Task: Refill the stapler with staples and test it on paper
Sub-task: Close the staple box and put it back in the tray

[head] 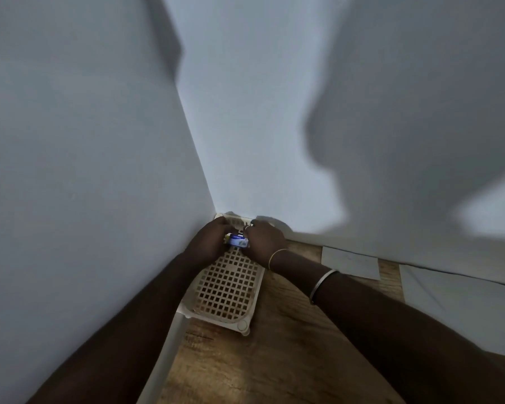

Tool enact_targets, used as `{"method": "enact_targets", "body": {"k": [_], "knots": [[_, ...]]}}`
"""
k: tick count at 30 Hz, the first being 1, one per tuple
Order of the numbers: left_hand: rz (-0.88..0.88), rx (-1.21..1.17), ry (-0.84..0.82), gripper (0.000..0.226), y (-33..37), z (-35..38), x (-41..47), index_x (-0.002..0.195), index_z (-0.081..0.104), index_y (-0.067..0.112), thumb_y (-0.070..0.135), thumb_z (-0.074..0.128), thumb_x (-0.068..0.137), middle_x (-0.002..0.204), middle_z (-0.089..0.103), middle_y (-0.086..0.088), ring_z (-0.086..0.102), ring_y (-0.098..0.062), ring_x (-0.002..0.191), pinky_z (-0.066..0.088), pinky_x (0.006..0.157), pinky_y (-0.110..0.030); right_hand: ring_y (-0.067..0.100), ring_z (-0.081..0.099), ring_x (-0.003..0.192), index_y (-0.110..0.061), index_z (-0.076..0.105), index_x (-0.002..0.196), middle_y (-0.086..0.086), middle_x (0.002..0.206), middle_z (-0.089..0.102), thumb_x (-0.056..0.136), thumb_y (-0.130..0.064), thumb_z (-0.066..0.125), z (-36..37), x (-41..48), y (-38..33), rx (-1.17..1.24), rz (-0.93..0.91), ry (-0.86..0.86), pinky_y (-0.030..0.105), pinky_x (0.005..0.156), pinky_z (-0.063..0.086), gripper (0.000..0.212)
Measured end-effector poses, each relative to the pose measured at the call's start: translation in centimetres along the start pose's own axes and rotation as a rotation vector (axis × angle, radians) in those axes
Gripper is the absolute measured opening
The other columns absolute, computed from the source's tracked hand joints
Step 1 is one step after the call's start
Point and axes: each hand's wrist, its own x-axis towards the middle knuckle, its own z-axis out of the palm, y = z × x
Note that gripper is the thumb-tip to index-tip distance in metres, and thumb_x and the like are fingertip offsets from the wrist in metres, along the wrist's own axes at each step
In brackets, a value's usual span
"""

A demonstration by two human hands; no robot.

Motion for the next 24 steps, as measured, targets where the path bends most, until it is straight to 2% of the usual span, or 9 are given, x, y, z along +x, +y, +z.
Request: {"method": "enact_targets", "body": {"k": [4,6,10,14,18,21,24], "knots": [[-0.043,0.066,-0.002,0.043,-0.5,0.1,-1.6,0.118,0.076,0.018,-0.003,0.07,0.081,0.109,0.065,-0.005,0.065,-0.024,0.1,0.049,0.084,-0.029,0.028,0.062,0.109,-0.017,0.07,0.102,0.009,0.112,0.067,0.079,-0.041,0.075,0.5,-1.3,-0.9,0.029,0.018,-0.015,0.039,0.08,0.057,0.034],[-0.062,0.079,0.002,0.043,-0.6,0.3,-2.4,0.12,0.076,0.019,-0.002,0.07,0.083,0.107,0.065,-0.006,0.066,-0.025,0.098,0.05,0.082,-0.03,0.027,0.066,0.104,-0.018,0.07,0.102,0.008,0.109,0.069,0.077,-0.044,0.077,0.8,-1.8,-1.3,0.016,0.033,-0.028,0.036,0.075,0.056,0.036],[-0.091,0.092,0.002,0.039,-0.6,1.1,-3.5,0.126,0.073,0.02,0.004,0.065,0.092,0.119,0.068,-0.008,0.065,-0.024,0.106,0.048,0.089,-0.026,0.025,0.067,0.097,-0.019,0.07,0.102,0.006,0.104,0.071,0.076,-0.044,0.079,1.5,-2.4,-1.8,0.013,0.042,-0.04,0.035,0.072,0.055,0.038],[-0.126,0.12,-0.01,0.038,-0.6,1.7,-3.9,0.129,0.072,0.018,0.006,0.063,0.094,0.127,0.067,-0.01,0.064,-0.025,0.113,0.048,0.098,-0.032,0.027,0.065,0.098,-0.018,0.069,0.099,0.006,0.103,0.07,0.077,-0.042,0.077,2.0,-2.8,-2.1,0.018,0.047,-0.041,0.037,0.074,0.054,0.034],[-0.142,0.161,-0.01,0.037,-0.8,2.4,-4.3,0.131,0.07,0.017,0.008,0.062,0.096,0.128,0.066,-0.011,0.063,-0.026,0.114,0.047,0.099,-0.032,0.026,0.066,0.098,-0.018,0.07,0.098,0.006,0.103,0.07,0.076,-0.042,0.077,2.5,-3.2,-2.4,0.011,0.052,-0.043,0.037,0.074,0.055,0.033],[-0.163,0.169,-0.03,0.038,-0.8,2.7,-4.6,0.134,0.068,0.018,0.012,0.062,0.097,0.132,0.064,-0.009,0.062,-0.025,0.119,0.048,0.105,-0.034,0.027,0.064,0.1,-0.017,0.071,0.101,0.007,0.106,0.069,0.08,-0.043,0.073,3.0,-3.5,-2.5,-0.002,0.049,-0.047,0.038,0.079,0.057,0.034],[-0.202,0.148,-0.039,0.036,-1.0,3.0,-5.0,0.134,0.068,0.018,0.016,0.062,0.098,0.132,0.065,-0.008,0.062,-0.025,0.117,0.046,0.102,-0.033,0.027,0.063,0.103,-0.016,0.07,0.102,0.009,0.109,0.067,0.084,-0.041,0.069,3.3,-3.8,-2.7,-0.02,0.04,-0.048,0.039,0.081,0.057,0.031]]}}
